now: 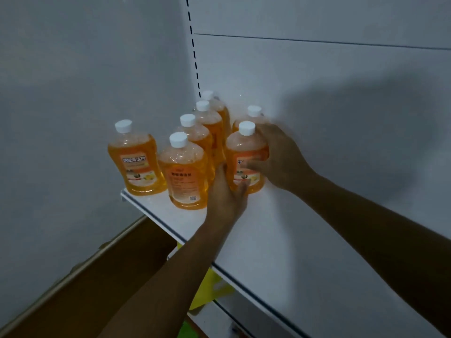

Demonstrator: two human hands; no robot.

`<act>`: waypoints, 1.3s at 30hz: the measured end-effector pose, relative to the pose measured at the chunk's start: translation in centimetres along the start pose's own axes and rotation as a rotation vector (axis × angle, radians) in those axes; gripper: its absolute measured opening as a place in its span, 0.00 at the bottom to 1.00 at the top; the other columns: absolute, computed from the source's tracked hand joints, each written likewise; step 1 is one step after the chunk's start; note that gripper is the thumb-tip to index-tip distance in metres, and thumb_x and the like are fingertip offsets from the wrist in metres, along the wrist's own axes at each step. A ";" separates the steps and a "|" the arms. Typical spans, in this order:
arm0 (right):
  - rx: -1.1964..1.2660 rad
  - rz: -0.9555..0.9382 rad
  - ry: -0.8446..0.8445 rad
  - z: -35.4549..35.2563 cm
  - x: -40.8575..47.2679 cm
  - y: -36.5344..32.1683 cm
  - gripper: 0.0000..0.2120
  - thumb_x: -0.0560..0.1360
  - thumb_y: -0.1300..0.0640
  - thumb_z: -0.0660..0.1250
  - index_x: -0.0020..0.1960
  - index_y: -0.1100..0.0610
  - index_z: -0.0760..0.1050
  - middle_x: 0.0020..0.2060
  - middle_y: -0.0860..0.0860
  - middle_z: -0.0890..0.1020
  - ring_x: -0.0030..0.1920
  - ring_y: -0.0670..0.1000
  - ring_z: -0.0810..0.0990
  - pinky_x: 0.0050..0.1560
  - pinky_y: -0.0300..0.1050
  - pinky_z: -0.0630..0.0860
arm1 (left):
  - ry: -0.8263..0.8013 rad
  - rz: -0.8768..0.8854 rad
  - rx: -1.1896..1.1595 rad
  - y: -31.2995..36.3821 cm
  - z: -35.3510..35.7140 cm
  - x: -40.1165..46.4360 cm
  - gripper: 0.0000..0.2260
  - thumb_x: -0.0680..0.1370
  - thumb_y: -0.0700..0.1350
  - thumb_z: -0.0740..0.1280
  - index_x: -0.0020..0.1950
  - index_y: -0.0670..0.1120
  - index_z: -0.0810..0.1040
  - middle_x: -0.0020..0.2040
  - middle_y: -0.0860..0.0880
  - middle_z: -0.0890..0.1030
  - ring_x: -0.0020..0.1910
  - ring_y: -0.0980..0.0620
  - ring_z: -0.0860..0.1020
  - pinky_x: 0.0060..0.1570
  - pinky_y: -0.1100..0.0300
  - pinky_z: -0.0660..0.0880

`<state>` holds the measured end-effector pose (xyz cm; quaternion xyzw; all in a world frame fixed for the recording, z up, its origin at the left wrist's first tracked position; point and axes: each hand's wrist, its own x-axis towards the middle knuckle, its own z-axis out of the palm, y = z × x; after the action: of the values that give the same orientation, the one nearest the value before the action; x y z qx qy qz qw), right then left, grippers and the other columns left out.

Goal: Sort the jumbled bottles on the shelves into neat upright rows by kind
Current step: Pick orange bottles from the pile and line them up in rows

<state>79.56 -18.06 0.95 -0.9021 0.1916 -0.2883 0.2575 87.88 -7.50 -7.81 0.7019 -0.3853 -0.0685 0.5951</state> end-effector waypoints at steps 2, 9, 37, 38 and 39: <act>-0.025 0.014 0.033 0.7 0.2 0.0 0.37 0.68 0.54 0.77 0.72 0.57 0.65 0.66 0.54 0.70 0.65 0.52 0.69 0.67 0.49 0.68 | 0.001 0.001 0.104 -0.6 -0.1 0.5 0.24 0.78 0.49 0.67 0.71 0.46 0.66 0.64 0.49 0.76 0.62 0.52 0.75 0.61 0.49 0.75; -0.126 0.114 0.139 2.1 -0.4 -0.5 0.36 0.69 0.52 0.76 0.72 0.55 0.64 0.65 0.56 0.69 0.64 0.56 0.67 0.64 0.53 0.69 | -0.088 0.144 0.086 -1.1 -0.3 1.0 0.24 0.77 0.39 0.67 0.72 0.40 0.64 0.67 0.45 0.73 0.66 0.51 0.71 0.65 0.57 0.71; -0.524 0.733 0.359 -22.5 -47.2 -3.5 0.33 0.78 0.40 0.61 0.77 0.53 0.57 0.76 0.52 0.60 0.76 0.53 0.58 0.72 0.55 0.62 | -0.879 0.404 0.220 19.9 16.9 -32.7 0.29 0.79 0.55 0.64 0.76 0.45 0.61 0.76 0.47 0.65 0.73 0.49 0.63 0.73 0.54 0.59; -0.514 0.742 0.378 -23.4 -48.4 -3.5 0.32 0.78 0.41 0.62 0.76 0.53 0.58 0.75 0.52 0.62 0.75 0.53 0.59 0.72 0.54 0.63 | -0.891 0.409 0.221 20.6 17.5 -33.6 0.29 0.79 0.55 0.64 0.76 0.46 0.60 0.76 0.48 0.64 0.74 0.49 0.63 0.72 0.55 0.58; -0.501 0.747 0.401 -24.1 -49.5 -3.4 0.32 0.77 0.41 0.63 0.75 0.54 0.60 0.74 0.52 0.65 0.73 0.53 0.62 0.70 0.53 0.65 | -0.903 0.411 0.222 21.3 18.0 -34.3 0.29 0.79 0.54 0.64 0.76 0.46 0.60 0.76 0.48 0.64 0.74 0.50 0.62 0.72 0.56 0.58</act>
<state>27.68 0.58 -1.02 -0.7327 0.6112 -0.2893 0.0766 44.32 -0.09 -6.46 0.5712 -0.7392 -0.2052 0.2921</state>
